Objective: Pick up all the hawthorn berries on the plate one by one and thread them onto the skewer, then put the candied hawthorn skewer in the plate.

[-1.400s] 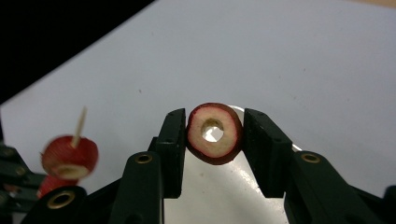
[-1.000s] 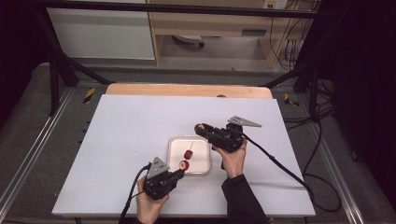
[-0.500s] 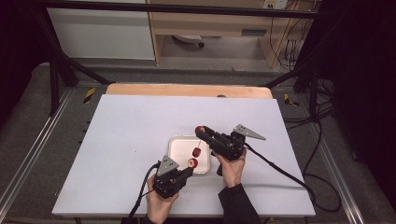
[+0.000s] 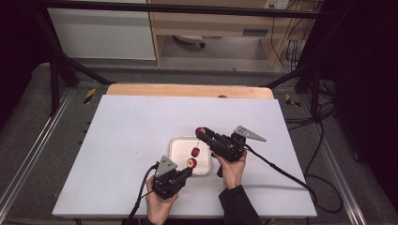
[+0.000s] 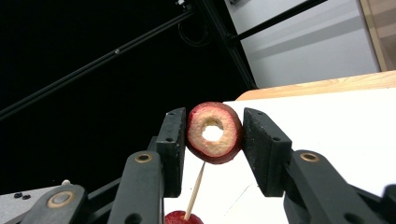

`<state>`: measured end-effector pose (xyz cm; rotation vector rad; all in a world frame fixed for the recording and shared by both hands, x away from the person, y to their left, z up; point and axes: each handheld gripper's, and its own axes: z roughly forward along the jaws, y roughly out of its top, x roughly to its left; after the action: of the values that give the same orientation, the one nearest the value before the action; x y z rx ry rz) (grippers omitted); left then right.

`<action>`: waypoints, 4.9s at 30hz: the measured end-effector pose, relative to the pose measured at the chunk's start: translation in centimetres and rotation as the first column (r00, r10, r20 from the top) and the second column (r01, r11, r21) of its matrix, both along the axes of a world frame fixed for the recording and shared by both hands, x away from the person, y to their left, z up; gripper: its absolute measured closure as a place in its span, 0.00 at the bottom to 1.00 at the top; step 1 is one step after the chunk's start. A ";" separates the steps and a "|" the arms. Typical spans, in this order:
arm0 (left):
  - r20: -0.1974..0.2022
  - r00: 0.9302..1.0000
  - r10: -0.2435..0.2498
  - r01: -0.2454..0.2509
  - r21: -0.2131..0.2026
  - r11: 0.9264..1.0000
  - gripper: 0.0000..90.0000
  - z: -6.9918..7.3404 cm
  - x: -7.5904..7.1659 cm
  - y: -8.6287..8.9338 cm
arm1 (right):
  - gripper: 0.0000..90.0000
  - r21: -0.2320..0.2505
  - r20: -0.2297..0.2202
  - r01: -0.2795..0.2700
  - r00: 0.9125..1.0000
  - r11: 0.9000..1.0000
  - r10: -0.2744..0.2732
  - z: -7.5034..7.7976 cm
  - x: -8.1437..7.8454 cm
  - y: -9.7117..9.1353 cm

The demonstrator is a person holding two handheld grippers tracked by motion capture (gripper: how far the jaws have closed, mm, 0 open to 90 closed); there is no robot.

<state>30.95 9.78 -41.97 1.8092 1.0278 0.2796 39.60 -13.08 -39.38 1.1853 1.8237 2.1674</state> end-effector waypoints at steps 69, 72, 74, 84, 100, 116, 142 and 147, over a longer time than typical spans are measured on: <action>0.046 0.994 0.096 -0.089 -0.136 0.987 0.99 -0.6 -1.1 -0.3 | 0.69 0.137 -0.034 0.012 0.999 0.990 -0.007 -1.7 -2.5 1.3; 0.050 0.994 0.097 -0.090 -0.132 0.987 0.99 -0.7 -1.1 -0.2 | 0.69 0.112 -0.030 0.004 1.000 0.994 0.000 -1.6 -2.6 1.2; 0.055 0.994 0.095 -0.087 -0.130 0.988 0.99 -0.7 -1.0 -0.2 | 0.69 0.108 -0.031 0.005 1.000 0.994 -0.001 -1.6 -2.6 1.1; 0.071 0.996 0.055 -0.048 -0.087 0.995 0.99 -1.1 -0.9 -0.4 | 0.69 0.058 -0.057 -0.025 0.998 0.998 0.028 -1.7 -2.3 0.8; 0.061 0.995 0.073 -0.070 -0.048 0.996 0.99 -0.9 0.0 2.2 | 0.16 -0.336 -0.054 -0.063 0.997 0.940 0.047 -0.3 -0.7 -1.3; 0.043 0.998 0.052 -0.052 0.016 0.998 0.99 0.5 1.0 4.3 | 0.02 -0.613 -0.092 -0.144 0.990 0.777 0.112 -2.4 -1.3 -5.7; -0.147 0.989 0.007 0.030 0.250 0.968 0.98 1.4 6.0 1.3 | 0.01 -0.676 -0.128 -0.104 0.991 0.729 0.022 -5.0 -3.5 -12.0; -0.210 0.977 0.027 0.041 0.312 0.949 0.98 0.4 6.7 0.3 | 0.01 -0.673 -0.124 -0.102 0.992 0.732 0.023 -5.1 -3.7 -12.4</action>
<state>37.69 10.04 -41.52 2.1681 1.1764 0.2613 35.89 -25.44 -44.47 1.0628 2.4089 1.2276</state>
